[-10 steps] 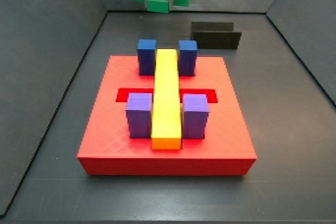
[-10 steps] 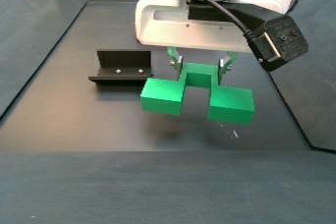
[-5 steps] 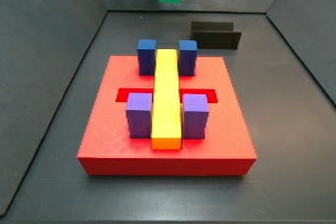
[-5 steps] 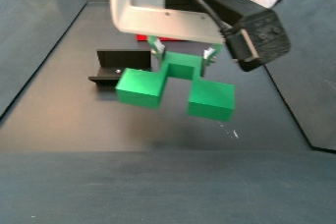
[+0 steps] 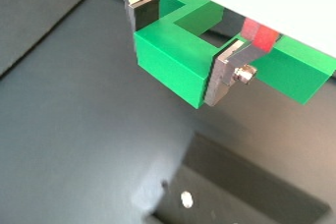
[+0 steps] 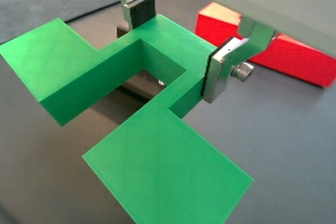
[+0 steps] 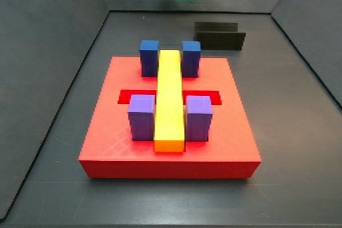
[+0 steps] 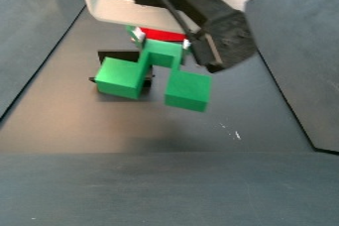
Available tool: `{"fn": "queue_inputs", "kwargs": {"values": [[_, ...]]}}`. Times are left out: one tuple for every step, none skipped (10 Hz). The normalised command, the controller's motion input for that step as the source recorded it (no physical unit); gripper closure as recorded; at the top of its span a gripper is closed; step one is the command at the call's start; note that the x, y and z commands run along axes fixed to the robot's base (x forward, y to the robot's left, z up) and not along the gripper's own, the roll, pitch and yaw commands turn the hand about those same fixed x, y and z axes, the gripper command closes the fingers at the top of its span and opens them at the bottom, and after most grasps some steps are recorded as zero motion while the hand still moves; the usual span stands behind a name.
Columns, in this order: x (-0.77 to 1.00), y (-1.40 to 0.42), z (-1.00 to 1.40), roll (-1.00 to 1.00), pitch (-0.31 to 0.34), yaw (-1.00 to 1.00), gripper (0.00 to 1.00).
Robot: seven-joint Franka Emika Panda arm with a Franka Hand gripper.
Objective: Pick up the green object. Move up. Place the green object on the fixture. Regrasp the green object. Move to above the board. Insert the green object.
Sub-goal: Place the green object on the fixture.
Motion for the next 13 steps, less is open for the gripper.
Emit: {"fn": "queue_inputs", "kwargs": {"values": [[0.59, -0.27, 0.12, -0.24, 0.126, 0.06, 1.0], [0.57, -0.29, 0.11, -0.23, 0.103, 0.09, 1.0], [0.62, -0.29, 0.14, -0.28, 0.149, 0.13, 1.0], [0.54, -0.24, 0.15, -0.37, 0.123, 0.19, 1.0], [0.66, -0.19, 0.14, -0.37, 0.263, 0.11, 1.0], [0.79, -0.1, 0.12, -0.32, 0.3, 0.0, 1.0], [0.75, -0.08, 0.07, -0.33, 0.243, 0.0, 1.0], [0.75, -0.07, 0.05, -0.37, 0.2, 0.0, 1.0], [0.74, -0.06, 0.06, -0.47, 0.171, 0.0, 1.0], [0.66, -0.01, 0.05, -0.62, 0.094, 0.0, 1.0], [0.63, 0.0, 0.0, -0.76, 0.0, 0.0, 1.0], [0.58, 0.0, 0.0, -0.74, 0.0, 0.0, 1.0], [0.53, 0.0, 0.0, -0.74, 0.0, 0.0, 1.0]]}}
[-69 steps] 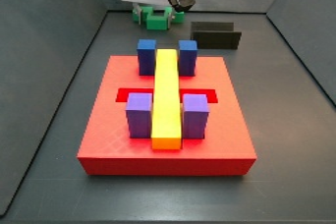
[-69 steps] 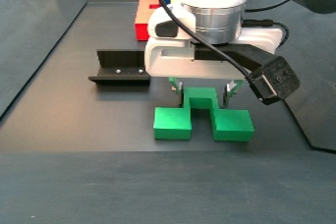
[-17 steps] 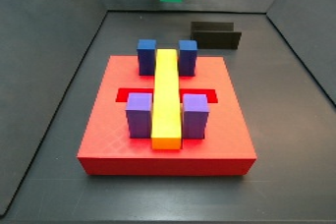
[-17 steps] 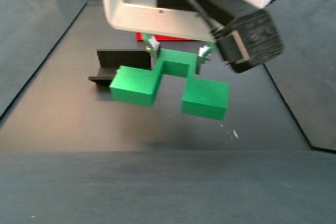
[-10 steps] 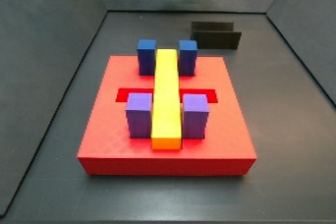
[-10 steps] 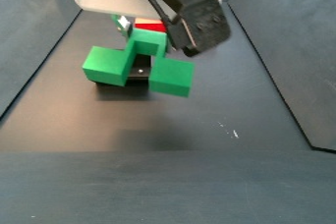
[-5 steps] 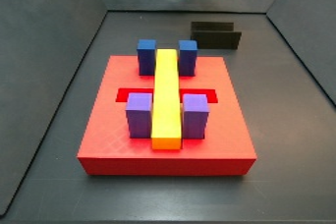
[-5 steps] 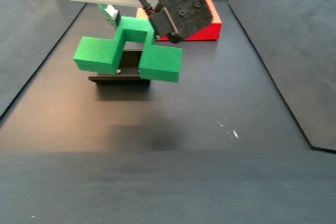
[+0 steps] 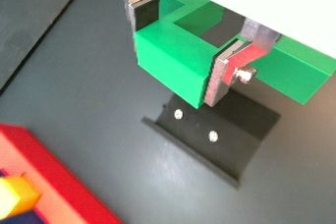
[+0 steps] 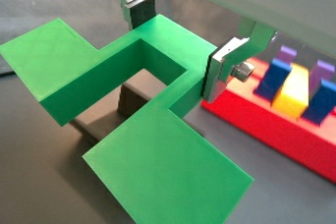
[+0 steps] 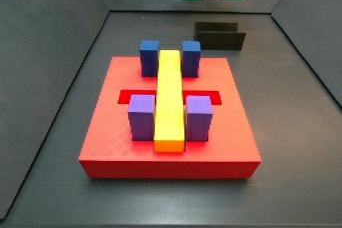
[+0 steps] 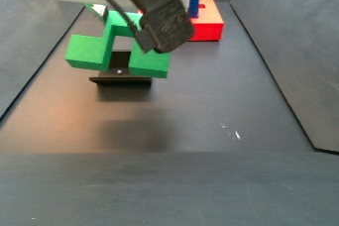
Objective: Pick up the green object. Move up. Place the green object on the fixture. Regrasp the green object. Move to above the board. Insert the green object.
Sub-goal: Place the green object on the fixture.
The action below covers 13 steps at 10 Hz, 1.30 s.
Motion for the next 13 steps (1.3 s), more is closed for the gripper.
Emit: {"fn": "queue_inputs", "kwargs": {"values": [[0.53, 0.0, 0.0, -0.72, -0.02, 0.0, 1.0], [0.46, -0.12, -0.02, -0.53, -0.037, 0.02, 1.0], [0.38, -0.24, -0.14, -0.27, -0.054, 0.08, 1.0], [0.38, -0.29, -0.13, -0.19, -0.029, 0.14, 1.0], [0.34, -0.37, -0.07, -0.15, 0.0, 0.24, 1.0], [0.32, -0.38, -0.05, -0.12, 0.0, 0.27, 1.0], [0.32, -0.37, -0.06, -0.12, 0.0, 0.27, 1.0], [0.25, -0.33, -0.06, -0.14, -0.014, 0.24, 1.0], [0.11, -0.11, -0.15, -0.37, -0.18, 0.15, 1.0], [0.11, 0.05, -0.15, -0.68, -0.2, 0.0, 1.0], [0.05, 0.16, -0.08, -0.74, -0.174, -0.01, 1.0], [0.04, 0.16, -0.01, -0.69, -0.14, -0.02, 1.0], [0.04, 0.08, 0.0, -0.38, -0.046, -0.03, 1.0]]}}
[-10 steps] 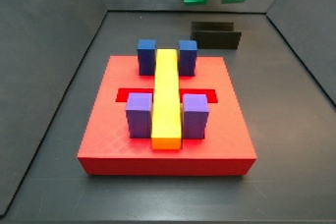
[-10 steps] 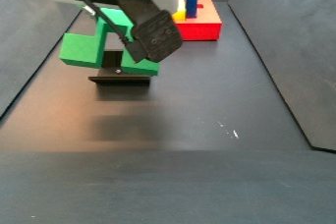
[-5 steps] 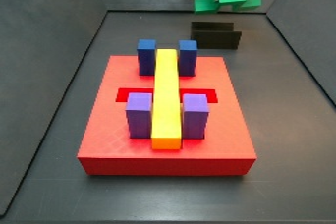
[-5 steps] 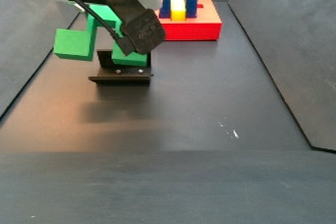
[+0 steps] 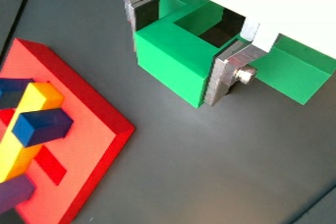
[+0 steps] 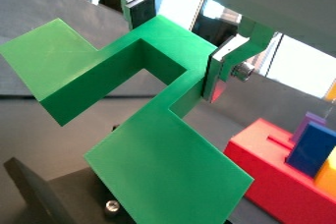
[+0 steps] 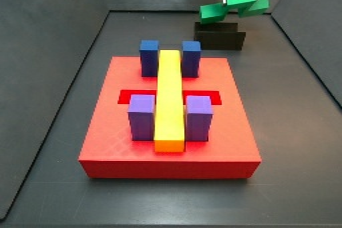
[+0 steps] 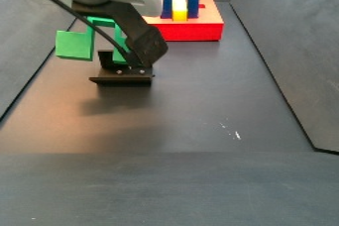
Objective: Pick up the green object. Move up. Place the green object on the fixture. Regrasp the green object. Move to above the board. Insert the green object.
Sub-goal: Place the green object on the fixture.
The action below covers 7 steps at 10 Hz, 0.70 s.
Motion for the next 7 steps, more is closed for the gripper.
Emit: {"fn": "queue_inputs", "kwargs": {"values": [[0.0, 0.01, 0.0, -0.19, 0.0, -0.05, 1.0], [0.0, 0.0, 0.0, -0.11, 0.0, -0.04, 1.0], [0.05, 0.0, 0.0, 0.0, 0.0, 0.0, 1.0], [0.24, -0.03, -0.03, 0.0, 0.043, -0.26, 1.0], [0.21, 0.0, -0.01, -0.07, 0.0, -0.33, 1.0], [0.0, 0.0, -0.17, -0.56, 0.0, -0.34, 1.0], [0.0, 0.0, -0.17, -0.55, 0.04, -0.39, 1.0]]}}
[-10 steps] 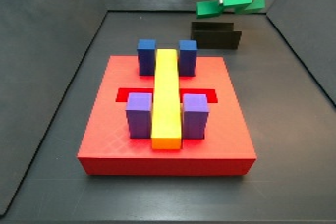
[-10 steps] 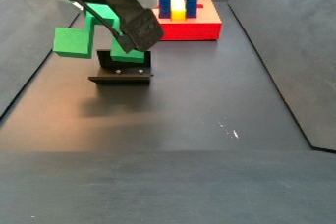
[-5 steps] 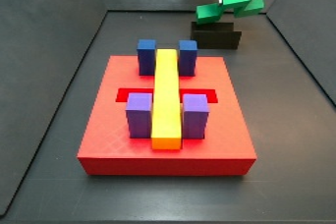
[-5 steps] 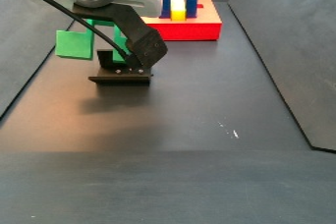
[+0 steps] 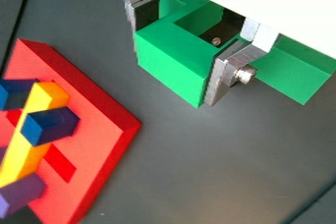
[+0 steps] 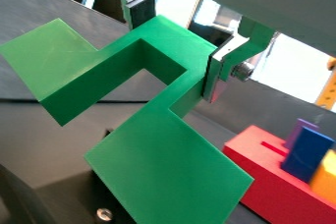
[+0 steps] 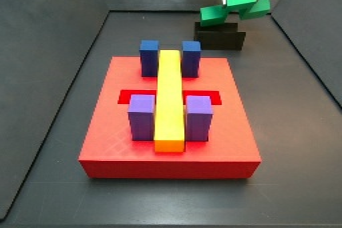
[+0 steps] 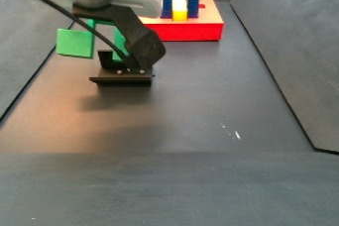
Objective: Pick up the green object. Move up. Place the green object on the fixture. Regrasp the green object. Move to above the board. Insert the green object.
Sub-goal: Place the green object on the fixture.
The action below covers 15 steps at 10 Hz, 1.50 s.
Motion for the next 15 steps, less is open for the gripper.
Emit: {"fn": "queue_inputs", "kwargs": {"values": [[0.0, 0.0, -0.09, -0.57, 0.126, -0.39, 1.0], [0.0, 0.0, -0.1, -0.63, 0.143, -0.37, 1.0], [0.0, 0.0, -0.02, -0.42, 0.206, -0.29, 1.0], [0.0, 0.0, 0.0, -0.11, 0.171, -0.21, 1.0], [0.03, 0.01, -0.09, 0.07, 0.131, -0.17, 1.0], [0.17, 0.05, -0.23, 0.4, 0.22, -0.11, 1.0], [0.18, 0.07, -0.33, 0.63, 0.214, -0.11, 1.0], [0.16, 0.06, -0.32, 0.74, 0.243, -0.13, 1.0], [0.01, 0.0, -0.19, 0.51, 0.223, -0.13, 1.0], [0.0, 0.0, -0.12, 0.31, 0.091, -0.05, 1.0], [0.0, 0.0, -0.15, 0.16, 0.0, 0.0, 1.0], [-0.01, 0.0, -0.23, 0.0, 0.0, 0.0, 1.0], [-0.01, 0.0, -0.19, 0.0, 0.0, 0.0, 1.0], [-0.08, 0.0, -0.21, 0.0, 0.0, 0.0, 1.0], [-0.12, 0.0, -0.12, 0.0, 0.0, -0.02, 1.0]]}}
